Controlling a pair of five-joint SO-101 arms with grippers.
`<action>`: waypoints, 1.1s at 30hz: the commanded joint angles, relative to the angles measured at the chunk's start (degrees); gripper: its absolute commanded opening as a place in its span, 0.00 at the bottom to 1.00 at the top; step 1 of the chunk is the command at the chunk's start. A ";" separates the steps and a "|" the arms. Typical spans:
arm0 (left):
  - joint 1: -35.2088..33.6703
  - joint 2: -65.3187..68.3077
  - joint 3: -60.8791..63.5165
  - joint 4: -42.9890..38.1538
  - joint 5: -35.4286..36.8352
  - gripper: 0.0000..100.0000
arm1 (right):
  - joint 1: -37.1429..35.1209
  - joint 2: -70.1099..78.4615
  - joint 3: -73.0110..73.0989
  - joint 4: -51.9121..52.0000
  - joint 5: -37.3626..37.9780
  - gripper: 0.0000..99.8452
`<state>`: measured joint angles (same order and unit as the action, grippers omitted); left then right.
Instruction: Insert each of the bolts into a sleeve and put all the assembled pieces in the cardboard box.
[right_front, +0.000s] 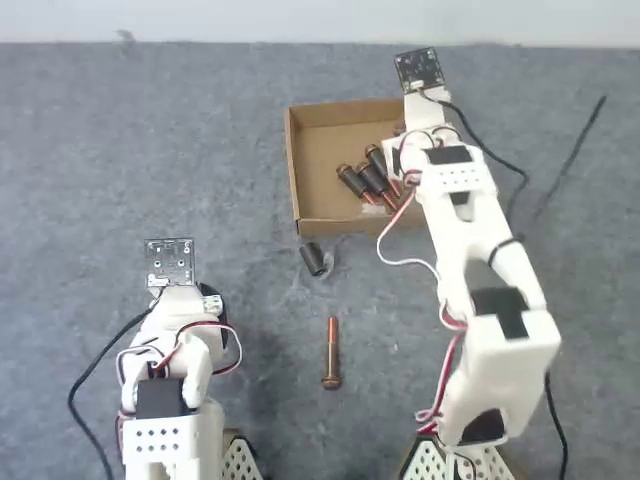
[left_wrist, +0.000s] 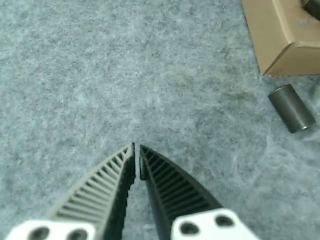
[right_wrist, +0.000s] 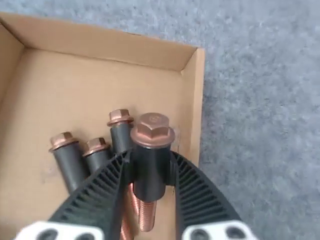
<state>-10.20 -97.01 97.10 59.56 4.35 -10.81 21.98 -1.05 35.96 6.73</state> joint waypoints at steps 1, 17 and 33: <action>-0.44 0.88 -0.22 -0.79 -0.53 0.01 | 0.31 1.89 -7.47 0.22 0.97 0.01; -0.35 1.23 -0.22 -2.37 -3.34 0.01 | -0.57 1.89 -9.85 0.66 0.88 0.02; -0.44 1.23 -0.22 -2.29 -3.60 0.01 | -12.00 -22.37 -9.76 46.55 0.53 0.01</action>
<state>-10.20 -97.01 97.10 58.51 1.19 -20.40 6.42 -7.91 76.22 6.73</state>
